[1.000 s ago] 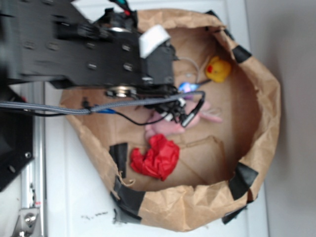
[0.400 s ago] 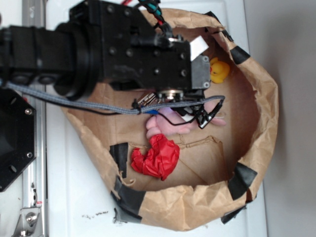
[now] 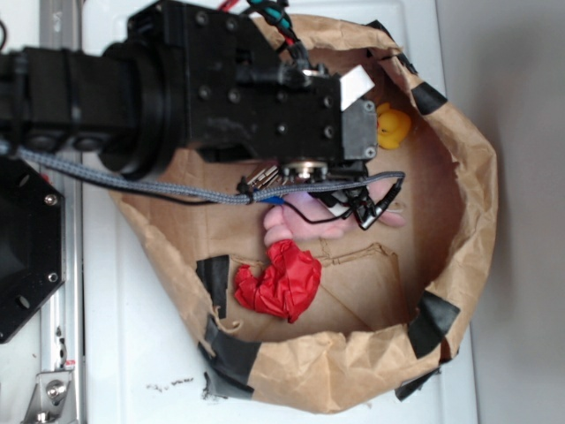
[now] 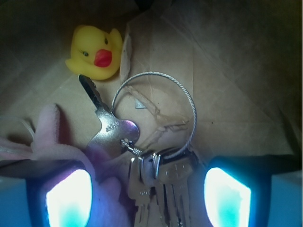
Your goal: Grab the silver keys.
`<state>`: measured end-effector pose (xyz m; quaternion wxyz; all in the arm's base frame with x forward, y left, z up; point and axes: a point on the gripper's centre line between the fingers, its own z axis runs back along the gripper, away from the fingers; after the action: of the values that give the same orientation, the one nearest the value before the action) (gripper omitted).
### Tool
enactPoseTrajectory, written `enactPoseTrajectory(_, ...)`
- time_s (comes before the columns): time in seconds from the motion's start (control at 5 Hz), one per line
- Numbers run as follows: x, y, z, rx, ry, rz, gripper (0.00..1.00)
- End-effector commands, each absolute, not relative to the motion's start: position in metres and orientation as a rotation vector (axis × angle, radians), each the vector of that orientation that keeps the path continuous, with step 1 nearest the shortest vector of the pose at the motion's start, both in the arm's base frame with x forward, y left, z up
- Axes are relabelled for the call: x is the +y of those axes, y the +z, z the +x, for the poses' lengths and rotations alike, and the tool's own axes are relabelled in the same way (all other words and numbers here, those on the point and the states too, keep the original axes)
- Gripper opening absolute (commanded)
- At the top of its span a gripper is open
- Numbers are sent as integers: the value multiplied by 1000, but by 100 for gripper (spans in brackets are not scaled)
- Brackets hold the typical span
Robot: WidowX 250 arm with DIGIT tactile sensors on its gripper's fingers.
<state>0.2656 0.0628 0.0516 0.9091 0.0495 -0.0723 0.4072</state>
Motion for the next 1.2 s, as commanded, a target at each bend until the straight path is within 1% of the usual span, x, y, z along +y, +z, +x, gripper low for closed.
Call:
enactPoseTrajectory(0.0, 82, 50, 278, -170, 911, 106, 100)
enactPoseTrajectory(0.2, 89, 62, 275, -178, 913, 80, 100)
enactPoseTrajectory(0.4, 95, 65, 270, -205, 941, 46, 100)
enactPoseTrajectory(0.8, 93, 45, 269, -182, 952, 57, 100)
enactPoseTrajectory(1.0, 87, 39, 277, -181, 946, 59, 100)
